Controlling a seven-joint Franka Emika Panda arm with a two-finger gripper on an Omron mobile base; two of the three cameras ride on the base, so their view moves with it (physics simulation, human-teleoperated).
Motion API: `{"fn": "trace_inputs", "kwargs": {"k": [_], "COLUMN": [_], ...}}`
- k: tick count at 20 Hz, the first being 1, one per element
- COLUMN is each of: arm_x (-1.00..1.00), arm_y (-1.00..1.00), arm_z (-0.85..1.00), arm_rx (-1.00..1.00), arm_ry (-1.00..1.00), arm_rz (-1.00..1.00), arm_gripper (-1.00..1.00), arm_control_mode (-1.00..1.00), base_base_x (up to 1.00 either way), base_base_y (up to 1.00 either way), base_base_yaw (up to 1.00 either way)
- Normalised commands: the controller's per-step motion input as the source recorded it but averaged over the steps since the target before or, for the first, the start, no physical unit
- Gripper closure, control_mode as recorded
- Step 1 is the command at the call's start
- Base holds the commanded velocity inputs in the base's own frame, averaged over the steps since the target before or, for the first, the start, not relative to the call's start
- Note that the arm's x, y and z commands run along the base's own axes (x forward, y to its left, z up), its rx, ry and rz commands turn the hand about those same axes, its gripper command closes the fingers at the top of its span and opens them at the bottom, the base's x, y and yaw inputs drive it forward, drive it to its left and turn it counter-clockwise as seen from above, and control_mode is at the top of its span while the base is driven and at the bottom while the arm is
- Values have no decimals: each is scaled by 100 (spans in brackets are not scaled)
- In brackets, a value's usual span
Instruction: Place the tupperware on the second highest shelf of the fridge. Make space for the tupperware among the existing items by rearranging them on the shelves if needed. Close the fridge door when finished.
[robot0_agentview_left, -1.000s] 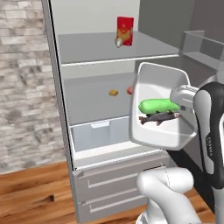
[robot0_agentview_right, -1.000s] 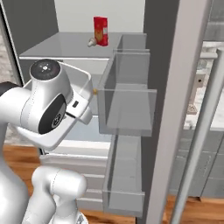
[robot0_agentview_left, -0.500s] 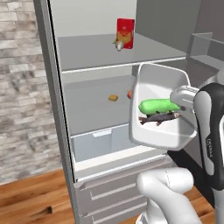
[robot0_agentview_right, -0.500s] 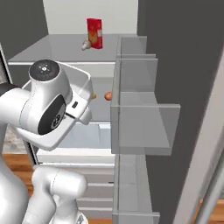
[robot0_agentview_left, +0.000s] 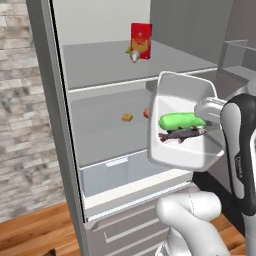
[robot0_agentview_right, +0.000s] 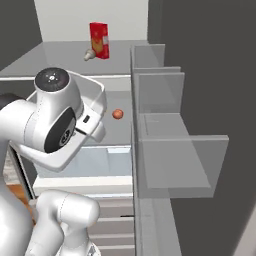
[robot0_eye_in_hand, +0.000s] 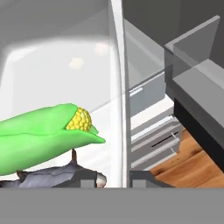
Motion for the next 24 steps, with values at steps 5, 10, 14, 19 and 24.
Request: {"fn": "trace_inputs", "kwargs": {"k": [5, 10, 14, 19, 24], "arm_x": [0, -13, -43, -10, 22], "arm_y": [19, 3, 1, 32, 23], "arm_z": [-7, -20, -37, -49, -31], "arm_rx": [-1, 0, 0, 2, 17], "arm_ry": [1, 11, 22, 9, -1], "arm_rz": [-7, -8, -18, -24, -22], "arm_gripper": [100, 100, 100, 100, 100], "arm_control_mode": [-100, -100, -100, -100, -100], "base_base_x": [0, 0, 0, 0, 0], "base_base_y": [0, 0, 0, 0, 0], "base_base_yaw": [0, 0, 0, 0, 0]}}
